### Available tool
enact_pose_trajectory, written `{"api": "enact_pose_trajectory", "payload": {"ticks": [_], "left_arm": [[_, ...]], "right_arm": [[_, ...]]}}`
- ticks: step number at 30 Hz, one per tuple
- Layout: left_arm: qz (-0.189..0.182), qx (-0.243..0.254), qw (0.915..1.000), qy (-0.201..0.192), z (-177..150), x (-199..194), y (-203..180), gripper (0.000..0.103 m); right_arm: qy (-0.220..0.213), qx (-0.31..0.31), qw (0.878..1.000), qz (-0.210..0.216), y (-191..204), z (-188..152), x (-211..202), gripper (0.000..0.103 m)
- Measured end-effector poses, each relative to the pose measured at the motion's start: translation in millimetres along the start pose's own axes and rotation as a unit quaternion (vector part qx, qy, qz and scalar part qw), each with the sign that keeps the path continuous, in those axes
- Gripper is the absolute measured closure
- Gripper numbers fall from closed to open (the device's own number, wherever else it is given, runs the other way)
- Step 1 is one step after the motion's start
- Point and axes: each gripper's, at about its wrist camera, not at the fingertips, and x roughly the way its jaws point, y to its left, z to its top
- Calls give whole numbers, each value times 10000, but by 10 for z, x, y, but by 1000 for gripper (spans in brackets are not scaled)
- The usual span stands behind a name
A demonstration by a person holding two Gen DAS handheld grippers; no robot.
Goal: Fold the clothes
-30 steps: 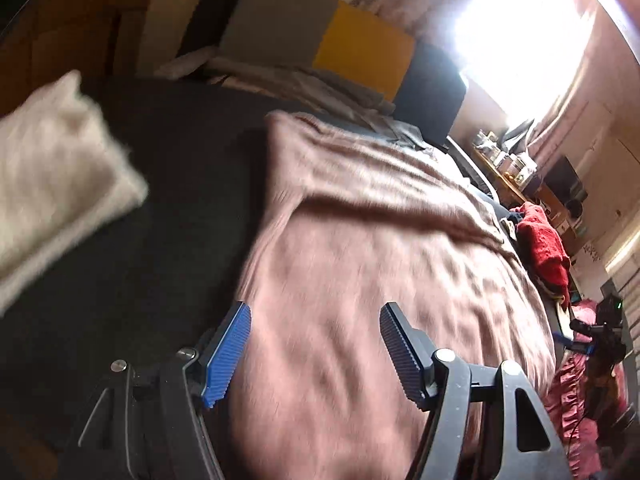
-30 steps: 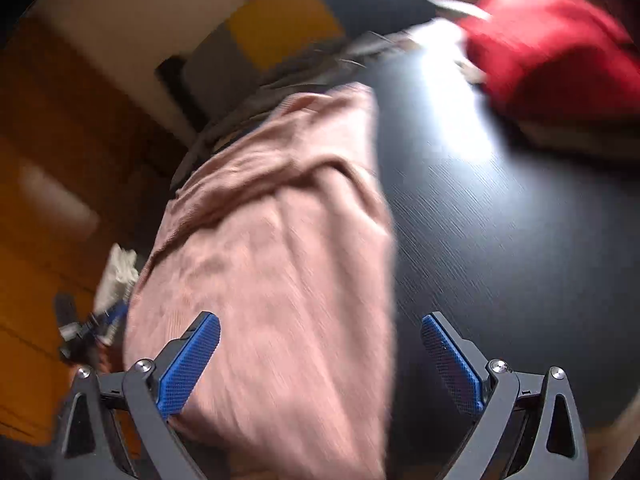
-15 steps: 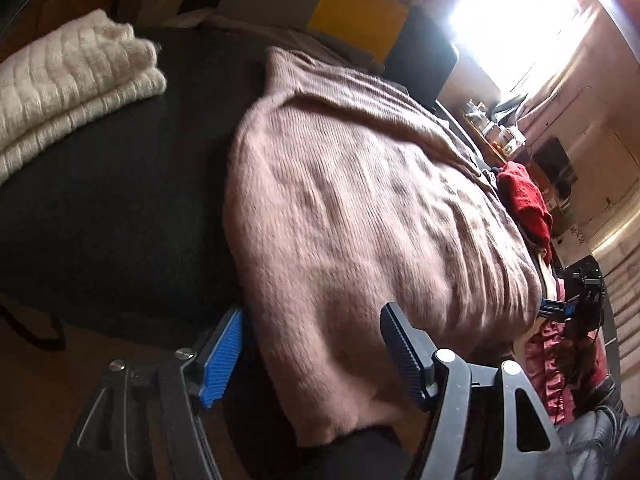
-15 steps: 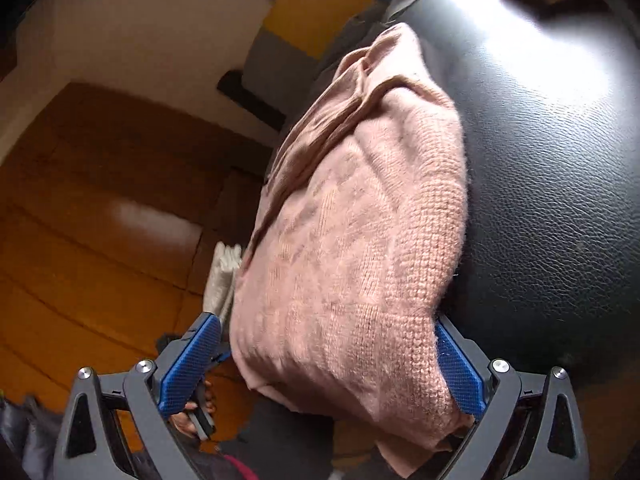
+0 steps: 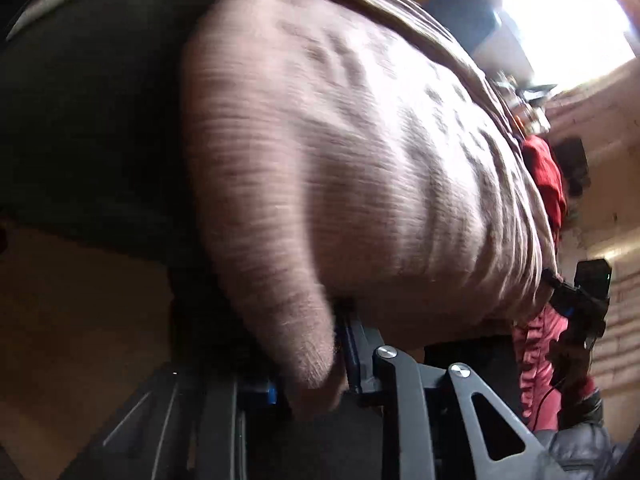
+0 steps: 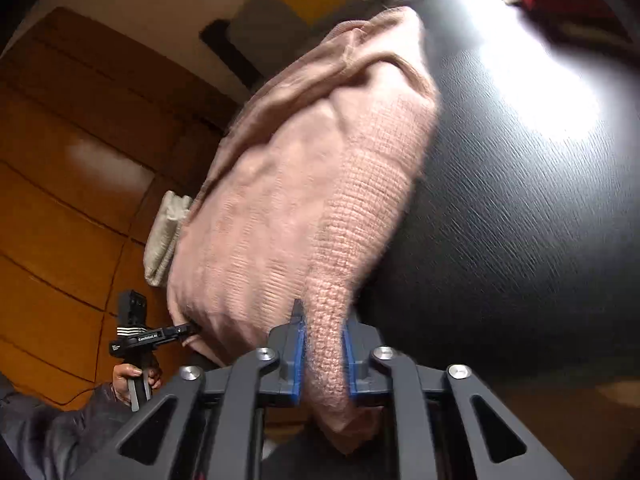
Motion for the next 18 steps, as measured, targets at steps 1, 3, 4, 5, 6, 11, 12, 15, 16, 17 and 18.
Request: {"api": "enact_pose_trajectory", "payload": {"ticks": [1, 3, 4, 5, 6, 11, 12, 15, 16, 17, 18], "left_arm": [[45, 125, 9999, -41, 7, -10, -48, 85], [148, 327, 9993, -64, -3, -27, -99, 88], [159, 398, 9991, -77, -15, -44, -108, 91], [114, 439, 9989, -85, -29, -70, -107, 93], [9, 463, 9989, -91, -42, -111, -101, 94], [-813, 535, 9951, -157, -40, -367, -84, 94], [-970, 560, 9935, -198, -11, -417, -89, 94], [-1458, 641, 9866, -353, 115, -573, -110, 94], [-1619, 666, 9837, -413, 178, -630, -122, 94], [-1755, 694, 9808, -493, 225, -690, -143, 94], [-1878, 723, 9778, -580, 274, -753, -160, 94]], "right_arm": [[-41, -18, 10000, 48, -10, 0, 2, 86], [-36, 97, 9999, 128, -27, 9, 31, 84], [-14, 123, 9998, 160, -34, 16, 43, 83], [10, 146, 9997, 190, -41, 23, 55, 83], [34, 169, 9996, 221, -48, 31, 67, 83], [171, 92, 9995, 235, 88, 43, 98, 85], [186, 54, 9994, 290, 135, 44, 122, 85], [64, 18, 9986, 521, 222, 92, 173, 85], [-11, 53, 9979, 647, 246, 129, 203, 85], [-53, 94, 9972, 738, 251, 156, 218, 85], [-95, 114, 9966, 812, 261, 201, 224, 85]]}}
